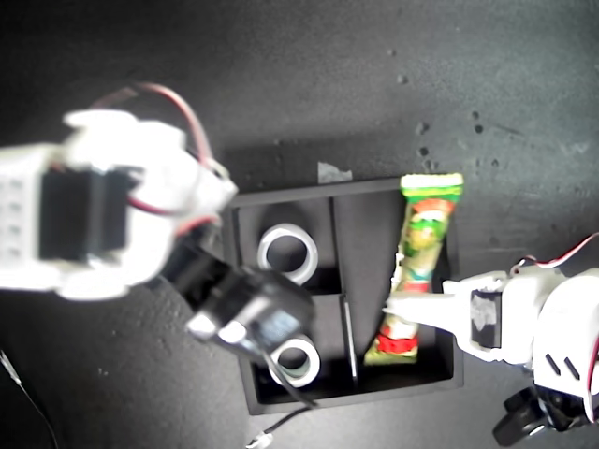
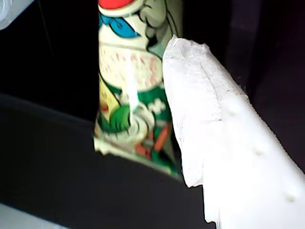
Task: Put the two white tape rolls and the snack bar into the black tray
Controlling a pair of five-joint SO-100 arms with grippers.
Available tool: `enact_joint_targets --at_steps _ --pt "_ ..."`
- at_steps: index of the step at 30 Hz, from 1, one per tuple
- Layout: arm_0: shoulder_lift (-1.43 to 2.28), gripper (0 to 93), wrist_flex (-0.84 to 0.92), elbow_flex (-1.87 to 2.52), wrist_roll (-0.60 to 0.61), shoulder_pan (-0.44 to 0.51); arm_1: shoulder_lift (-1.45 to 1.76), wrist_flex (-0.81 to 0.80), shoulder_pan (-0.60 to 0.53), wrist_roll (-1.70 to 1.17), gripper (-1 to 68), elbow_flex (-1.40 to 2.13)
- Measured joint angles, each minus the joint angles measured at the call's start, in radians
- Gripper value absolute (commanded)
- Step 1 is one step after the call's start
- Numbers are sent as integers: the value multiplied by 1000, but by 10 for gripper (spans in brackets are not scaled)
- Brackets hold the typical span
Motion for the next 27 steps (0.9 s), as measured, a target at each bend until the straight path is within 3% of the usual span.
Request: enact_joint_targets --at_steps 2,3,7,11,17,23,27 --pt "210 1 -98 233 -32 28 0 112 23 80 148 -107" --pt "301 1 -143 345 -54 51 0 179 40 140 96 -167" --pt "534 1 -298 724 -147 146 46 439 74 453 70 -333" --pt "755 1 -480 1060 -230 198 218 456 25 730 38 -153" --pt "1166 1 -657 1505 -310 258 718 189 17 994 -7 463" --pt "1569 1 -584 1698 -330 288 1232 -84 20 1094 -7 1158" --pt "1623 1 -554 1755 -330 285 1615 -261 80 1094 -7 1548"
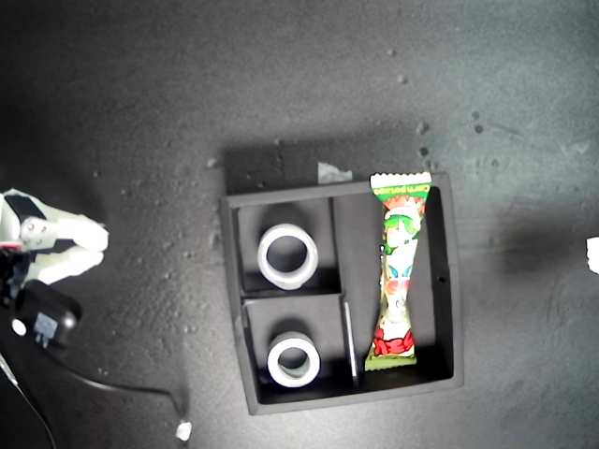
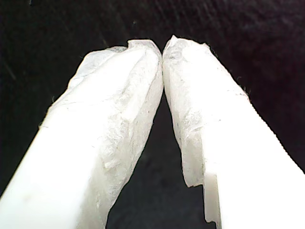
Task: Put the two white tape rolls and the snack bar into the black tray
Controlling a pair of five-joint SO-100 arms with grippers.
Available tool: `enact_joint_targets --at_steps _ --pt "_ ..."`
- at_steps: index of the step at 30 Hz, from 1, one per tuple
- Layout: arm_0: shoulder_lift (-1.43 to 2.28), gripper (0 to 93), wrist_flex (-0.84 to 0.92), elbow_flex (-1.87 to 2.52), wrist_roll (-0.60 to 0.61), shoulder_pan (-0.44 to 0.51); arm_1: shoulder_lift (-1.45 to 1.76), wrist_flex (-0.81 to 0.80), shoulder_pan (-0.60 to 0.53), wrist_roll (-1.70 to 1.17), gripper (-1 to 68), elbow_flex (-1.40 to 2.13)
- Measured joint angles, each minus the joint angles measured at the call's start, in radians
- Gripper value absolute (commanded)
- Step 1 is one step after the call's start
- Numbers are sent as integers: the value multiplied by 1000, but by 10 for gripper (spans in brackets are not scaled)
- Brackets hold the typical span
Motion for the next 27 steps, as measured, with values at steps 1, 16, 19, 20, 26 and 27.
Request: enact_joint_targets --at_steps 1,16,19,20,26,27 --pt "0 1 3 8 0 0 101 -14 17 0 -7 89" --pt "0 2 121 31 41 -41 391 156 173 -2 -1 446" --pt "0 2 127 31 89 -55 393 189 189 -2 -1 446" --pt "0 2 127 31 97 -57 394 215 189 -2 1 446" --pt "0 2 129 31 89 -57 394 302 213 -2 1 446" --pt "0 2 129 31 89 -57 396 305 209 -2 1 446"
